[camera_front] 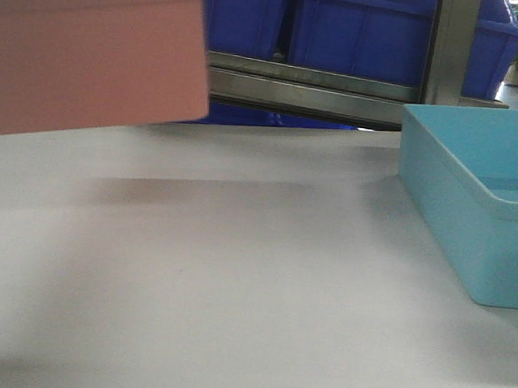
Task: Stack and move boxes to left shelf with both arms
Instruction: 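Lift the pink bin with the left gripper and set it in front of the robot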
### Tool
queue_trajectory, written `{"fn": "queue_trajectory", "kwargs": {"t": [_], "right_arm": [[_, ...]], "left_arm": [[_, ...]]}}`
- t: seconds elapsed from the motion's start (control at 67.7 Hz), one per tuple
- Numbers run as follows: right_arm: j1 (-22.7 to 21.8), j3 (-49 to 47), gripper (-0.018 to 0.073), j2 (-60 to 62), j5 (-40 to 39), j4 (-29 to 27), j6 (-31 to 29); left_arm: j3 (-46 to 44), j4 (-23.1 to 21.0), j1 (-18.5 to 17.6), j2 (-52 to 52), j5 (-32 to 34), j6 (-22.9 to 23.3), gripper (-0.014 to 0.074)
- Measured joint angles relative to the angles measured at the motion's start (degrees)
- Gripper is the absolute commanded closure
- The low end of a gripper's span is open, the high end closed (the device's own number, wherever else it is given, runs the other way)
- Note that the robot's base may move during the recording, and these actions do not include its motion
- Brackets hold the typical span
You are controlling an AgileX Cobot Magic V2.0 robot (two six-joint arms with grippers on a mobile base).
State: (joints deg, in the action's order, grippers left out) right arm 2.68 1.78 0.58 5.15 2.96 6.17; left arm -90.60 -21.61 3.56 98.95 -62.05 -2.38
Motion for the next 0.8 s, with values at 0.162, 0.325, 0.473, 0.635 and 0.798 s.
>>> {"fn": "queue_trajectory", "kwargs": {"t": [0.162, 0.325, 0.473, 0.635, 0.798], "right_arm": [[0.0, 0.0, 0.0505, 0.0, 0.0, 0.0, 0.0], [0.0, 0.0, 0.0505, 0.0, 0.0, 0.0, 0.0], [0.0, 0.0, 0.0505, 0.0, 0.0, 0.0, 0.0], [0.0, 0.0, 0.0505, 0.0, 0.0, 0.0, 0.0], [0.0, 0.0, 0.0505, 0.0, 0.0, 0.0, 0.0]], "left_arm": [[0.0, -0.21, -8.4, 0.92, 0.87, 3.37, 0.0598], [0.22, 1.38, -14.09, 3.91, 2.46, 7.43, 0.0598], [1.77, 2.57, -17.63, 6.75, 4.41, 10.4, 0.0598], [4.21, 3.32, -21.18, 9.03, 8.16, 12.65, 0.0598], [4.58, 3.82, -23.54, 10.97, 10.14, 12.78, 0.0598]]}}
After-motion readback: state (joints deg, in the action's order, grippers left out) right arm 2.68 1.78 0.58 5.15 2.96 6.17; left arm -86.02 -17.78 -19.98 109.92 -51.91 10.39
